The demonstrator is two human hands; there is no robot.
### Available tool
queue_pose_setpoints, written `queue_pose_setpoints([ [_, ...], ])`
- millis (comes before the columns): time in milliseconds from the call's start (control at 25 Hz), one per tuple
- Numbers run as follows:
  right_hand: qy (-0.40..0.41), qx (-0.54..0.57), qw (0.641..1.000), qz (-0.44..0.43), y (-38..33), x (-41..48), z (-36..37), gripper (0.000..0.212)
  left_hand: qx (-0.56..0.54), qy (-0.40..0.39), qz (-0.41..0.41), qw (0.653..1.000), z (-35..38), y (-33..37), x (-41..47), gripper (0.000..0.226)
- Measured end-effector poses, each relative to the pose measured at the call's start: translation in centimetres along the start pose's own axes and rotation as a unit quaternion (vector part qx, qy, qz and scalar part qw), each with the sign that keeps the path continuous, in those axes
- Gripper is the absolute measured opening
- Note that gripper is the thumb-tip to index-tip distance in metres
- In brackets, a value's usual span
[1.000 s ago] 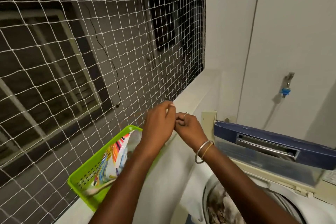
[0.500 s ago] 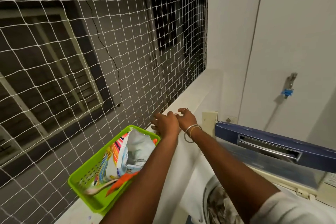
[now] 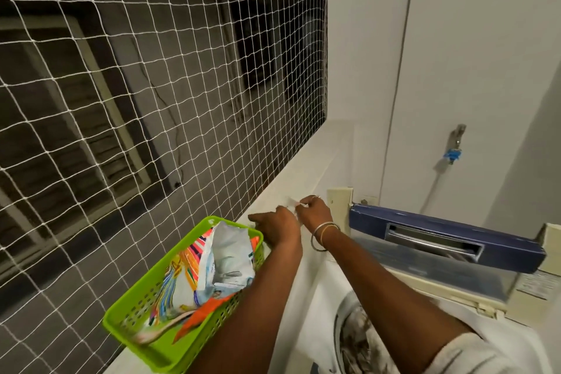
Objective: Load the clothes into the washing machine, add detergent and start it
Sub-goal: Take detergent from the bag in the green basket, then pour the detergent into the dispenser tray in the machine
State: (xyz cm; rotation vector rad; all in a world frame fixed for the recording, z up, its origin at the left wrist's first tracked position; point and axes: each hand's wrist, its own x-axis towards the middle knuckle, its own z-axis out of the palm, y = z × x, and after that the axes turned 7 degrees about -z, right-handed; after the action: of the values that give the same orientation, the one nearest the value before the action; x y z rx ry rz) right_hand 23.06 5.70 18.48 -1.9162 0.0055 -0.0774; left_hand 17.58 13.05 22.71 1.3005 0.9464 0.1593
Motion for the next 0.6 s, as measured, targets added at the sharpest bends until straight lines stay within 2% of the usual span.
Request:
queue_pose_setpoints([
  [160, 0.064, 0.025, 0.998, 0.005, 1.4, -1.7, -2.5, 0.016, 0.054, -0.028, 0.118, 0.991, 0.1, -2.2, -1.4, 0.073],
  [240, 0.092, 0.024, 0.995, 0.012, 2.2, -2.7, -3.8, 0.012, 0.064, -0.058, 0.149, 0.985, 0.2, -3.1, -1.8, 0.067],
  [400, 0.15, 0.038, 0.988, 0.017, 3.8, -5.2, -6.4, 0.006, 0.074, -0.114, 0.164, 0.977, 0.6, -4.9, -2.3, 0.059],
  [600, 0.218, 0.055, 0.974, 0.02, 6.1, -9.6, -10.1, 0.011, 0.072, -0.216, 0.202, 0.953, 1.1, -8.1, -3.8, 0.05],
])
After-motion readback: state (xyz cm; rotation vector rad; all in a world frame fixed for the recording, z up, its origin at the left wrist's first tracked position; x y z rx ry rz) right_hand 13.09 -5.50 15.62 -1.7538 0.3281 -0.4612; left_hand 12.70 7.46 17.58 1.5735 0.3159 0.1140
